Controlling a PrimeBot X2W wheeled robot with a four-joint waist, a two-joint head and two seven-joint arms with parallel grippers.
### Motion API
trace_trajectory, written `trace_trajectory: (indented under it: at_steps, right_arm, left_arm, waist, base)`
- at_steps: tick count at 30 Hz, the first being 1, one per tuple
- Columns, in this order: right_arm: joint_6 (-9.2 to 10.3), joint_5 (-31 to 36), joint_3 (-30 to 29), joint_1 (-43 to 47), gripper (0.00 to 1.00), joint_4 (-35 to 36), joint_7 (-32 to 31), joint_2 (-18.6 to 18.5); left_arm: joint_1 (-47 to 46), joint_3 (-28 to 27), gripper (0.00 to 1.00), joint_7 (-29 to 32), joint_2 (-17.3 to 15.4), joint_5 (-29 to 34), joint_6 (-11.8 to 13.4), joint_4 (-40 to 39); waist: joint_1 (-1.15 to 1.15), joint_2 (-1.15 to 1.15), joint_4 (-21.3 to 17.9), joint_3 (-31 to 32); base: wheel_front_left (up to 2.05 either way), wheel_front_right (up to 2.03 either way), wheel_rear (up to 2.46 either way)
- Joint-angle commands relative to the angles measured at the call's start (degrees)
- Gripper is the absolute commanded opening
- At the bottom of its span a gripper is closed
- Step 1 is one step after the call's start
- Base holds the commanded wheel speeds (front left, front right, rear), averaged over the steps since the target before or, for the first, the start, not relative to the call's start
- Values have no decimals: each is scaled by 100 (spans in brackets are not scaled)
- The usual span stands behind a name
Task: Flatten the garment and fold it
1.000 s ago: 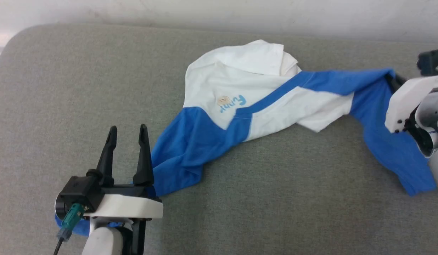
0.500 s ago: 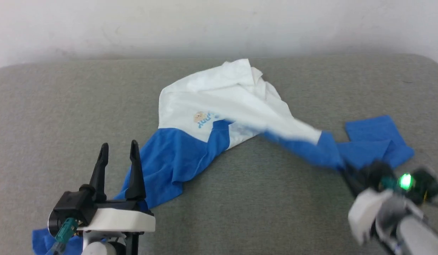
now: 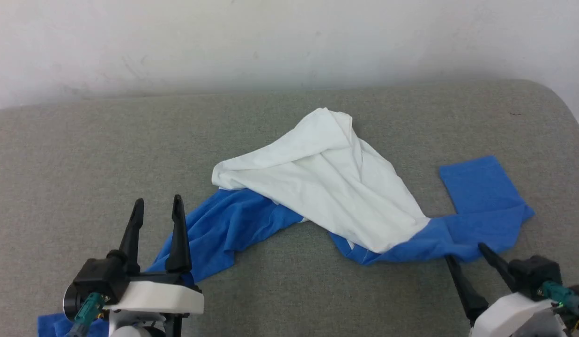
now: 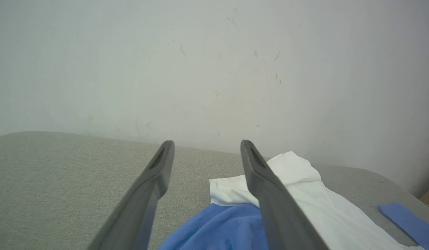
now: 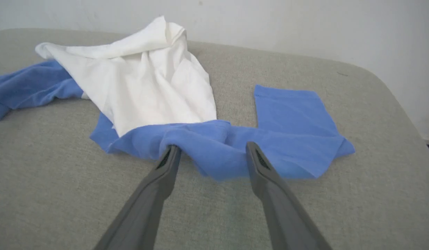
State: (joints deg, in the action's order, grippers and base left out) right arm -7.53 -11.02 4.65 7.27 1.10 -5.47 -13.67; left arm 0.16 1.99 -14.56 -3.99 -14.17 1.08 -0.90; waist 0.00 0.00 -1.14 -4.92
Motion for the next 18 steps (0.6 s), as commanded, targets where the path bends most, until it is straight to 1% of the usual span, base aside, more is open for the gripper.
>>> trace_trajectory:
  at_steps: [1, 3, 5, 10, 13, 18]
  right_arm:
    - [4, -69, -41, -41, 100, 120, -37, 40]
    - [4, -201, -54, -233, 100, 262, -178, 80]
    - [4, -413, -13, -543, 100, 248, -297, 55]
    - [4, -743, 238, -1397, 100, -83, -768, -159]
    - [4, -989, 421, -2008, 100, -622, -1172, -297]
    - [4, -1516, 856, -3177, 100, -1811, -1743, -445]
  left_arm:
    - [65, -11, 100, 16, -28, -20, 13, 8]
    - [50, -4, 100, 15, -26, -29, 26, -7]
    - [4, 41, 100, 14, -19, -39, 14, -2]
    - [-164, 151, 100, 1, 0, -61, -17, 45]
    - [-280, 230, 100, -11, 16, -75, -45, 61]
    - [-540, 394, 100, -31, 50, -100, -105, 98]
  waist:
    - [0, 0, 31, -14]
    - [0, 0, 75, -58]
    - [0, 0, 178, -99]
    - [0, 0, 502, -224]
    - [0, 0, 696, -359]
    - [0, 0, 1018, -680]
  base:
    - [0, 0, 0]
    - [0, 0, 0]
    - [0, 0, 0]
    - [0, 0, 0]
    - [0, 0, 0]
    - [0, 0, 0]
